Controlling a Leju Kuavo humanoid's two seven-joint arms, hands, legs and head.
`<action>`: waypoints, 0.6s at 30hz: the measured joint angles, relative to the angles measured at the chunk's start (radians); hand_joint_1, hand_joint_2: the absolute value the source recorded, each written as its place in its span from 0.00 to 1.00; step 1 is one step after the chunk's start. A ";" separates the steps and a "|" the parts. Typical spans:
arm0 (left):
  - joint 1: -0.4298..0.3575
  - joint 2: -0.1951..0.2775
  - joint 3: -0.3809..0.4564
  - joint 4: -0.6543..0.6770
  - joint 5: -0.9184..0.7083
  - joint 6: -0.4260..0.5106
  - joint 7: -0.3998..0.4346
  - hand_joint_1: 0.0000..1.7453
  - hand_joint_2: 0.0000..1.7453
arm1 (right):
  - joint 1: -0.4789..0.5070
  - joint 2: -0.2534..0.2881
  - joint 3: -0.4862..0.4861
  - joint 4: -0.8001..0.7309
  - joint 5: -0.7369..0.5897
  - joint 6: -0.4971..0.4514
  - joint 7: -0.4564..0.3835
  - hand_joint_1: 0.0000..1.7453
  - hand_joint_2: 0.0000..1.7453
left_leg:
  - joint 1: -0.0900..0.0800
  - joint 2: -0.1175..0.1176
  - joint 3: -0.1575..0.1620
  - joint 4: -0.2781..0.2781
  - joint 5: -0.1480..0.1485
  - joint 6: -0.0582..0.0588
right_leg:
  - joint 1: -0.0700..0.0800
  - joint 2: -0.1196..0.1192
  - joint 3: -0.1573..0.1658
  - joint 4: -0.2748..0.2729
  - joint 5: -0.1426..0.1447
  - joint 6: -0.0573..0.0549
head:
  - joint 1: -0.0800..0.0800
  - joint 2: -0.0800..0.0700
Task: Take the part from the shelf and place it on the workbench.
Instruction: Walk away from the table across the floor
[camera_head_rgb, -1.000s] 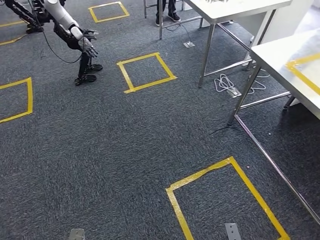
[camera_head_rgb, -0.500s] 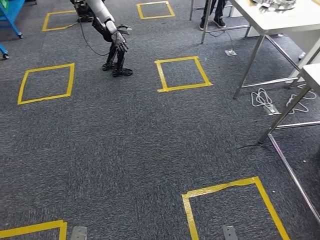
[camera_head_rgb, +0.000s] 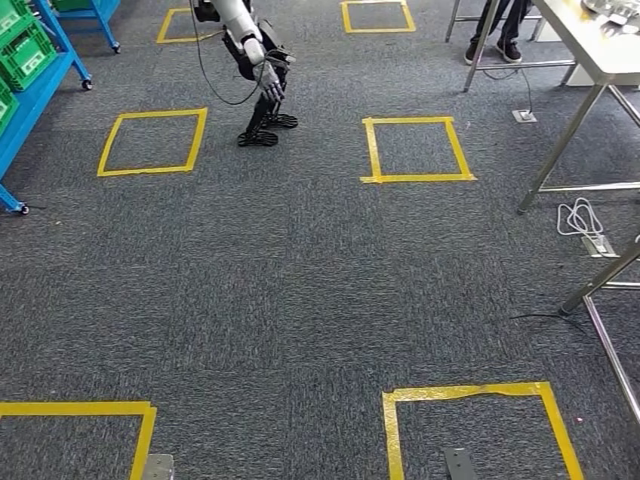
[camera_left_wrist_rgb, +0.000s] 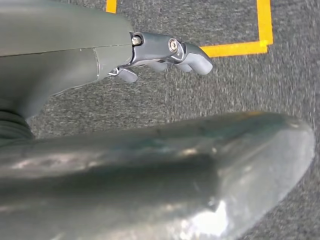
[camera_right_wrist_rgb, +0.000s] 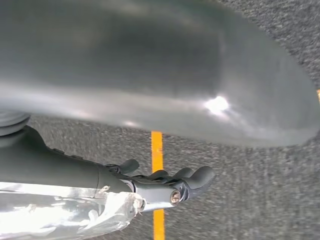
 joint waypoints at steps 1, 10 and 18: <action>-0.002 0.000 0.000 0.000 0.000 0.001 0.000 0.00 0.00 | 0.000 0.000 0.000 0.000 0.005 0.000 0.000 0.00 0.00 | -0.003 0.011 0.012 -0.024 0.001 0.004 | 0.003 -0.011 0.002 0.000 -0.002 0.005 | -0.001 0.000; -0.013 -0.002 -0.002 0.000 -0.013 0.006 0.012 0.00 0.00 | -0.002 0.000 0.010 0.000 0.043 -0.009 -0.011 0.00 0.00 | 0.006 -0.107 0.011 -0.039 0.012 0.036 | -0.008 0.087 -0.137 0.297 -0.139 0.037 | 0.012 0.000; -0.016 -0.005 -0.004 0.000 -0.021 0.008 0.020 0.00 0.00 | -0.007 -0.004 0.011 0.001 0.045 -0.010 -0.011 0.00 0.00 | 0.014 -0.213 -0.002 -0.035 0.016 -0.003 | -0.027 0.179 -0.012 0.010 -0.004 0.020 | 0.015 0.000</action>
